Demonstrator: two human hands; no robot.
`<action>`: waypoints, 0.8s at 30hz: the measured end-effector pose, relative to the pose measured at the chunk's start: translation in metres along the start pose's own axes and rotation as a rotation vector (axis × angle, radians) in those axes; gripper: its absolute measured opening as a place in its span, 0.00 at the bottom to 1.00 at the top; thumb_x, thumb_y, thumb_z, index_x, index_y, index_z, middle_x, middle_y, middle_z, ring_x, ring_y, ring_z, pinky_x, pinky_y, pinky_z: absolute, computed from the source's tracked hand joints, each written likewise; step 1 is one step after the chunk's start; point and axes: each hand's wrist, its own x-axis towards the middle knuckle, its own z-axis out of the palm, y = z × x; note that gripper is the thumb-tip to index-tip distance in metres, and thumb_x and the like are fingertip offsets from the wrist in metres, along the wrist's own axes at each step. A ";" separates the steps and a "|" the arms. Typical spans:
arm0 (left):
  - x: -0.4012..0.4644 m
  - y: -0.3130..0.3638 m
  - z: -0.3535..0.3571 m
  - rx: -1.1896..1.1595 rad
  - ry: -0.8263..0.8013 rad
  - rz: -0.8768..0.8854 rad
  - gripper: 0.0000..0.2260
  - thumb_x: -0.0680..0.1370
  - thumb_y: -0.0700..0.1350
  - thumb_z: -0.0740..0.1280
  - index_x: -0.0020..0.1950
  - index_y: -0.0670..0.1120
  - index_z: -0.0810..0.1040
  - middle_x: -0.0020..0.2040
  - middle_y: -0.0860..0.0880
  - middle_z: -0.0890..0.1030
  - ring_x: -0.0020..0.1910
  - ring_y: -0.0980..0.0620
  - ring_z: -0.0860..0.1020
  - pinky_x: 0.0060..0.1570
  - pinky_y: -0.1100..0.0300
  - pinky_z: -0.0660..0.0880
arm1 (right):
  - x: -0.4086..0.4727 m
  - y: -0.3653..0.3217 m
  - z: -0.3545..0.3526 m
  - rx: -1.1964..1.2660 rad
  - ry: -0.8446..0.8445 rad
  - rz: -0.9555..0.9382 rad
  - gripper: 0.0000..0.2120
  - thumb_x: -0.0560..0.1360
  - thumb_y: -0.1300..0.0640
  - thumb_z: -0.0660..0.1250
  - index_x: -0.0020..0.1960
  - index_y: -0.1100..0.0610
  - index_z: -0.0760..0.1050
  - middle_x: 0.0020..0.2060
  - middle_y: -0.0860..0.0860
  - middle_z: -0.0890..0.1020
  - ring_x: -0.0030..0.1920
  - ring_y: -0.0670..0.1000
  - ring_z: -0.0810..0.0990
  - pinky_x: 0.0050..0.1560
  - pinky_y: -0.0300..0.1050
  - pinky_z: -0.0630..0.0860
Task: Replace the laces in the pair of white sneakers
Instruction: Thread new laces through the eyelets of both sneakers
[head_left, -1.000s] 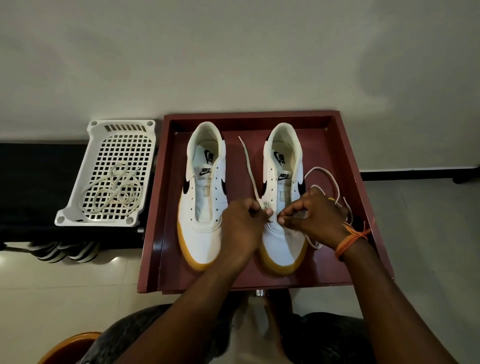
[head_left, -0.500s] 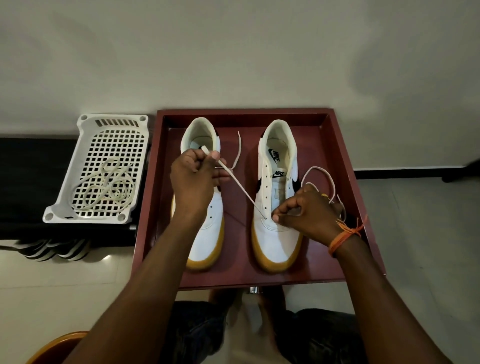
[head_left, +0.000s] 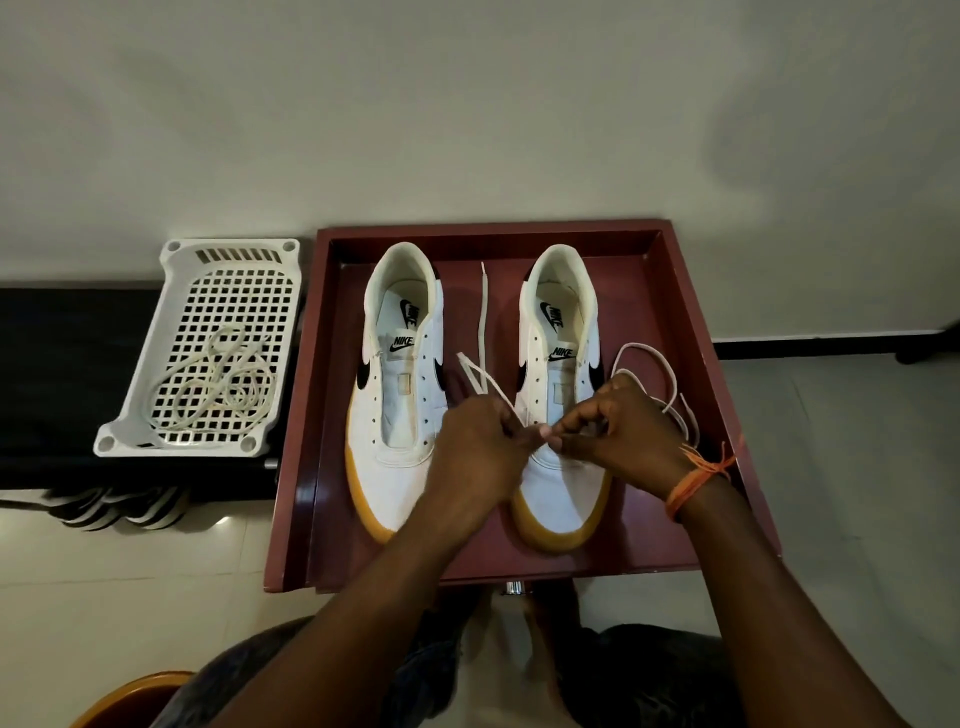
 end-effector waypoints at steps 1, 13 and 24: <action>0.002 -0.002 0.006 -0.024 0.043 0.010 0.15 0.74 0.50 0.75 0.36 0.40 0.77 0.31 0.42 0.82 0.32 0.43 0.83 0.38 0.42 0.82 | 0.000 -0.001 0.000 -0.007 -0.007 0.010 0.03 0.68 0.48 0.78 0.39 0.45 0.85 0.35 0.46 0.80 0.45 0.50 0.74 0.42 0.41 0.68; 0.018 0.021 -0.031 -0.521 0.323 0.263 0.07 0.78 0.41 0.70 0.40 0.43 0.83 0.37 0.46 0.85 0.36 0.46 0.84 0.39 0.50 0.81 | -0.002 -0.004 -0.004 0.021 -0.039 0.045 0.03 0.68 0.49 0.77 0.42 0.46 0.85 0.41 0.47 0.84 0.50 0.47 0.76 0.48 0.41 0.75; 0.011 0.039 -0.057 -0.570 0.260 0.247 0.08 0.79 0.43 0.69 0.45 0.38 0.81 0.37 0.44 0.84 0.36 0.47 0.84 0.41 0.50 0.80 | -0.005 -0.016 -0.005 -0.040 -0.020 0.135 0.04 0.68 0.49 0.78 0.38 0.43 0.83 0.47 0.52 0.81 0.46 0.47 0.79 0.46 0.42 0.76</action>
